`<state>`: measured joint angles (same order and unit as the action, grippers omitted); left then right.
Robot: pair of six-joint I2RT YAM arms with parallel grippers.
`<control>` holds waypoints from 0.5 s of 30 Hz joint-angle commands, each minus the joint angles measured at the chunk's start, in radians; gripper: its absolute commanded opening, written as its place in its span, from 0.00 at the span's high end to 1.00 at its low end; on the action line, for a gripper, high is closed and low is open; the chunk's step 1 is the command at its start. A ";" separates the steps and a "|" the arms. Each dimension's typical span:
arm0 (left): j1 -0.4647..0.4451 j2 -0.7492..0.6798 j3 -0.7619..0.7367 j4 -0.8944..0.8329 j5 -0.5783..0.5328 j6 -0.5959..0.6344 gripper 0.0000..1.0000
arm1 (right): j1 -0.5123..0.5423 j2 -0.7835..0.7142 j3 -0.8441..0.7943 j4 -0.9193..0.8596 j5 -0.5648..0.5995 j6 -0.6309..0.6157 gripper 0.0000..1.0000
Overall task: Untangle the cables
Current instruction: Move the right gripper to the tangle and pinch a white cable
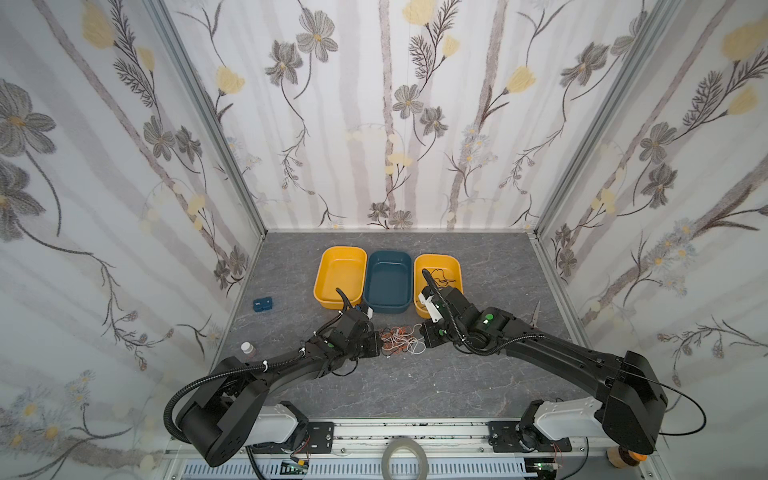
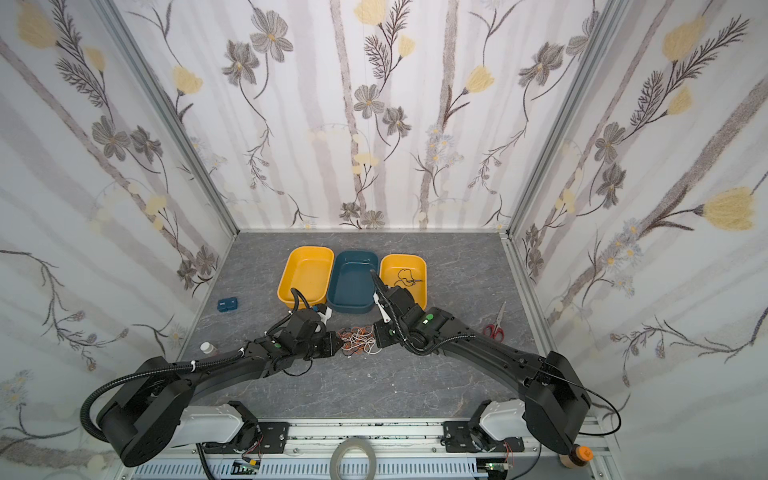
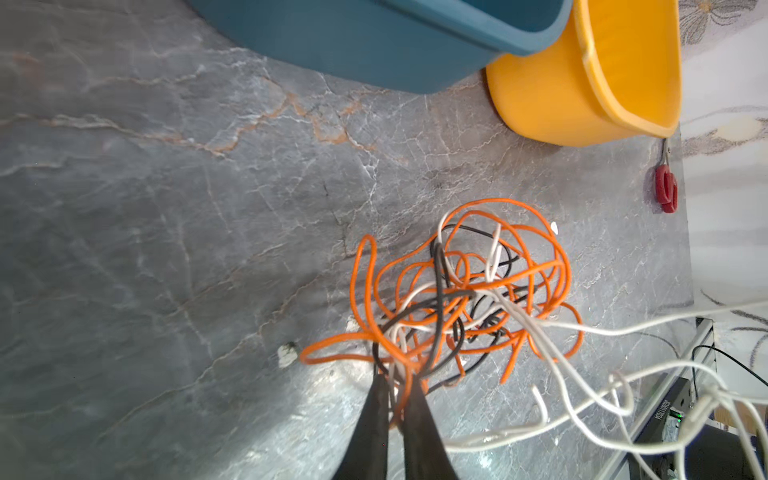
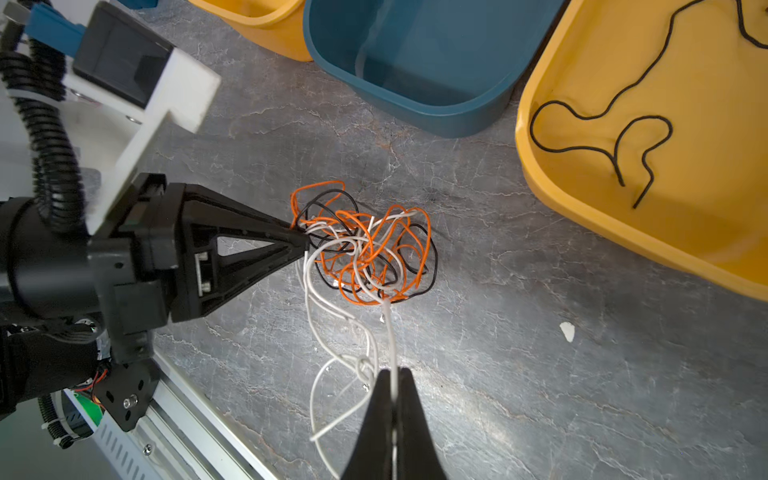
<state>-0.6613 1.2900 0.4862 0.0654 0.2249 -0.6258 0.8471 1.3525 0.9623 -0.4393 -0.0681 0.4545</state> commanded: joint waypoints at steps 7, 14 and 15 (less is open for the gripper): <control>0.003 -0.089 0.022 -0.118 -0.012 0.045 0.62 | 0.014 0.035 -0.020 0.045 -0.061 -0.051 0.97; 0.002 -0.067 0.063 -0.052 0.125 0.033 0.49 | 0.024 0.054 -0.061 0.093 -0.080 -0.057 0.97; 0.000 -0.054 0.063 -0.019 0.150 0.017 0.49 | 0.024 0.054 -0.064 0.101 -0.083 -0.054 0.97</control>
<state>-0.6601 1.2186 0.5392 -0.0200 0.2871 -0.5838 0.8703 1.4040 0.9054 -0.3820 -0.1322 0.4088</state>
